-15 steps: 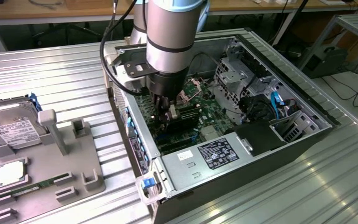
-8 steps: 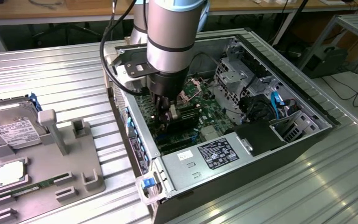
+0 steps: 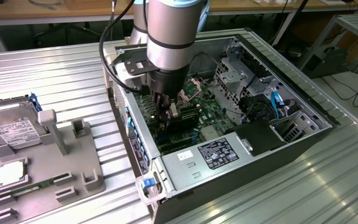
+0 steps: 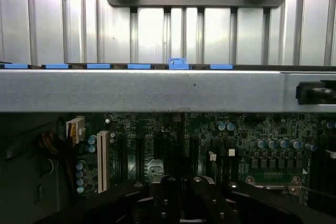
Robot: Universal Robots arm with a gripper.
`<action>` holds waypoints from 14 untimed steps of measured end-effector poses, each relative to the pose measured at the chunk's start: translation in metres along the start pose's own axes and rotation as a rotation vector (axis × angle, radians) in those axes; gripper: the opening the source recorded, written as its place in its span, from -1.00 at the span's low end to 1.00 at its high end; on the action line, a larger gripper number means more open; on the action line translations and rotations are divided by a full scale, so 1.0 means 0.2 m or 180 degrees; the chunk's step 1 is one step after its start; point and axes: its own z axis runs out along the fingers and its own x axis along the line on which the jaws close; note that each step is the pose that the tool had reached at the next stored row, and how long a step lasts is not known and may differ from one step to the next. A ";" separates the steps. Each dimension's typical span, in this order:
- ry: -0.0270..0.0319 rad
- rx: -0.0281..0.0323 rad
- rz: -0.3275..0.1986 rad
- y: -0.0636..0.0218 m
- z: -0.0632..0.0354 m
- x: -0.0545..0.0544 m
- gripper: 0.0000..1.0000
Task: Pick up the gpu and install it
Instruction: 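Press down on the gpu until it lock into place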
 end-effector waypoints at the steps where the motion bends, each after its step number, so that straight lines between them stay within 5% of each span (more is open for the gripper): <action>1: 0.0000 0.0000 0.0000 0.000 -0.003 0.00 -0.79; 14: 0.0015 0.0000 0.0000 -0.001 -0.074 0.00 -0.79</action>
